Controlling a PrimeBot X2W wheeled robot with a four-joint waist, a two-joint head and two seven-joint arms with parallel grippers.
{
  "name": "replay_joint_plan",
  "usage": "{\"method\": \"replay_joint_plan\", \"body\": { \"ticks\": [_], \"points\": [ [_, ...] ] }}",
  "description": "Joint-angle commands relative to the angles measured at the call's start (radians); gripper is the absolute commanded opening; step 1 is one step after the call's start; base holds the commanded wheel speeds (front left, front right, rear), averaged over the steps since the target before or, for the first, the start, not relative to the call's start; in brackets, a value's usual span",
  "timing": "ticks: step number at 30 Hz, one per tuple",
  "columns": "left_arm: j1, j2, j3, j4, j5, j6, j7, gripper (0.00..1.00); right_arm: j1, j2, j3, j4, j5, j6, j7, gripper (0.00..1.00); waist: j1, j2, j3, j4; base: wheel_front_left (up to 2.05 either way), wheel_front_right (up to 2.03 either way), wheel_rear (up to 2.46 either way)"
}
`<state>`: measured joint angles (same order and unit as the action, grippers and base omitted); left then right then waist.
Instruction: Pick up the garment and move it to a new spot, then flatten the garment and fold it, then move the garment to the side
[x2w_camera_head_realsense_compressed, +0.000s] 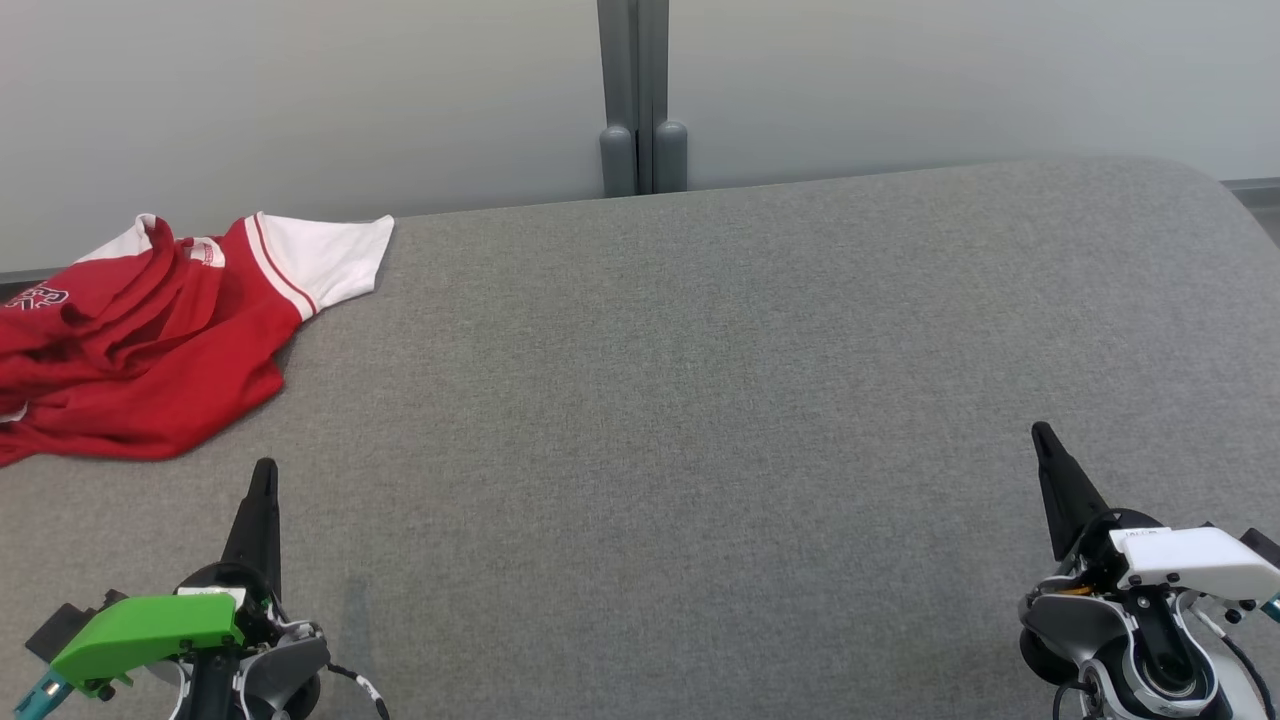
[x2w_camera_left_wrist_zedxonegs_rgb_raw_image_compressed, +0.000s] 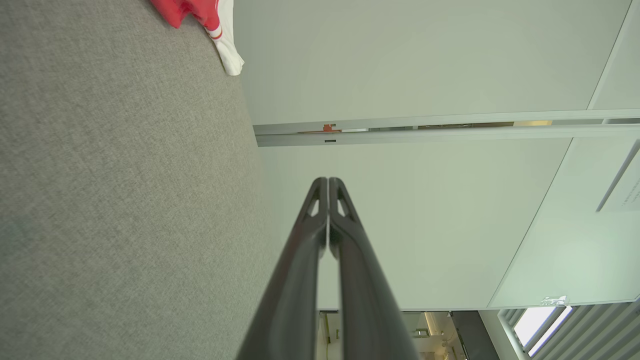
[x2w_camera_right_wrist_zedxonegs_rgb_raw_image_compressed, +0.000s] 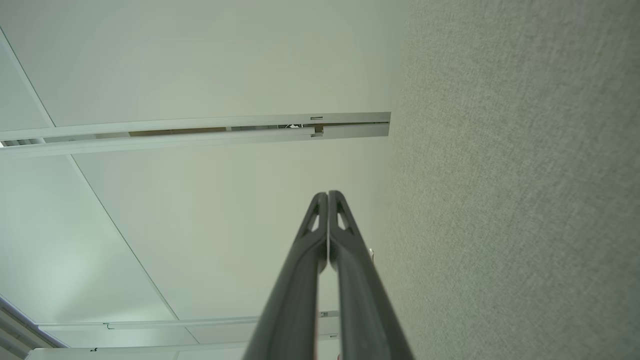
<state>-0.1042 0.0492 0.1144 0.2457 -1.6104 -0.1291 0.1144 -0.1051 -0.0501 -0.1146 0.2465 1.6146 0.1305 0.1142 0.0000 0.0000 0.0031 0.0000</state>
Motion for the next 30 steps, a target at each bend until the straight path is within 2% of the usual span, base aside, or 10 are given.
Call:
{"method": "replay_joint_plan", "body": {
  "ticks": [1, 30],
  "points": [
    [-0.01, 0.002, 0.001, -0.002, -0.005, -0.005, 0.002, 0.0, -0.006, -0.001, 0.0, -0.004, -0.004, 0.0, 0.002, 0.0, 0.0, 0.0, 0.0, 0.0, 0.0, 0.0, 0.0],
    [-0.01, 0.002, 0.001, -0.002, -0.005, -0.005, 0.002, 0.0, -0.006, -0.001, 0.0, -0.004, -0.004, 0.0, 0.002, 0.0, 0.0, 0.0, 0.0, 0.0, 0.0, 0.0, 0.0]
  ]
}}
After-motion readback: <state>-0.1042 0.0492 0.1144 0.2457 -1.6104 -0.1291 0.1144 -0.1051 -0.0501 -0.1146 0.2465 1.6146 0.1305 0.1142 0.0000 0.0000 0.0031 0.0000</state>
